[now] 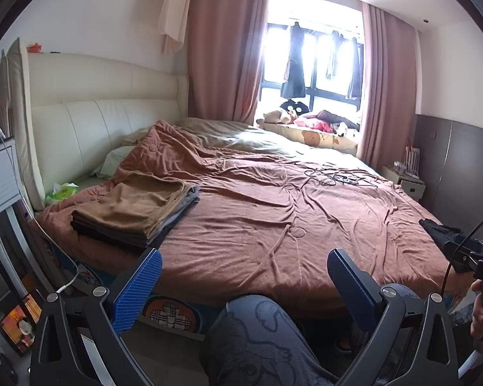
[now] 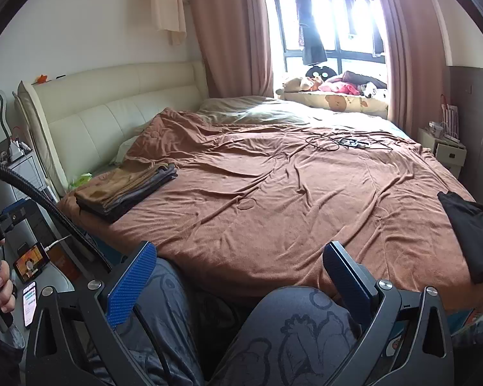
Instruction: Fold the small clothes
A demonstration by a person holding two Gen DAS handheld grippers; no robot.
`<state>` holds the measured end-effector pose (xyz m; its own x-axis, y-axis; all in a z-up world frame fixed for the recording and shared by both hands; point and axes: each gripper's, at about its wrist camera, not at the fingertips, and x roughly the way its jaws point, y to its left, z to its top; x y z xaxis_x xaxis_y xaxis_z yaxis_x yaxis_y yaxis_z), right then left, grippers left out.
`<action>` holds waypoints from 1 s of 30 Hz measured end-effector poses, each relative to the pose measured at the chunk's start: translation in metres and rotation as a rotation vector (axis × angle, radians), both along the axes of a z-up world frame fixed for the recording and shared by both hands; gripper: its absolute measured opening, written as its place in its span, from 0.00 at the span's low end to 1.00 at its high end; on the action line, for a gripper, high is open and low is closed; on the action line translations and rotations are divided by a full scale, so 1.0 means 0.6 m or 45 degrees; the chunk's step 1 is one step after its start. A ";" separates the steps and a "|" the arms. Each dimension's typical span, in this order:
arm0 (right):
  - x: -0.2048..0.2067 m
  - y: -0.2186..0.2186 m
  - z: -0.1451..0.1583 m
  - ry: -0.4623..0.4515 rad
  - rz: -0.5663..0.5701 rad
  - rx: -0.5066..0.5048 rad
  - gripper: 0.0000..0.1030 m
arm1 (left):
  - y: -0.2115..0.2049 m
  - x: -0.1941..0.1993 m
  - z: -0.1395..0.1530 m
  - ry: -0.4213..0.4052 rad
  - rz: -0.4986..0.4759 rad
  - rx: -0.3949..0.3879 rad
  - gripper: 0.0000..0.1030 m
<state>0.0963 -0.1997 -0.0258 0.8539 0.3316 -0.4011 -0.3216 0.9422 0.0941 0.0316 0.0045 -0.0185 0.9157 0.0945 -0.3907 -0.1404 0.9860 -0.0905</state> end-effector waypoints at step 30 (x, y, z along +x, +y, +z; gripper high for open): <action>0.011 -0.012 -0.005 0.018 -0.007 0.020 1.00 | -0.006 0.005 -0.002 0.008 -0.012 0.011 1.00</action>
<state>0.1031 -0.2070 -0.0288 0.8499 0.3336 -0.4079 -0.3153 0.9422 0.1137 0.0347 0.0012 -0.0195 0.9139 0.0897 -0.3960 -0.1319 0.9880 -0.0807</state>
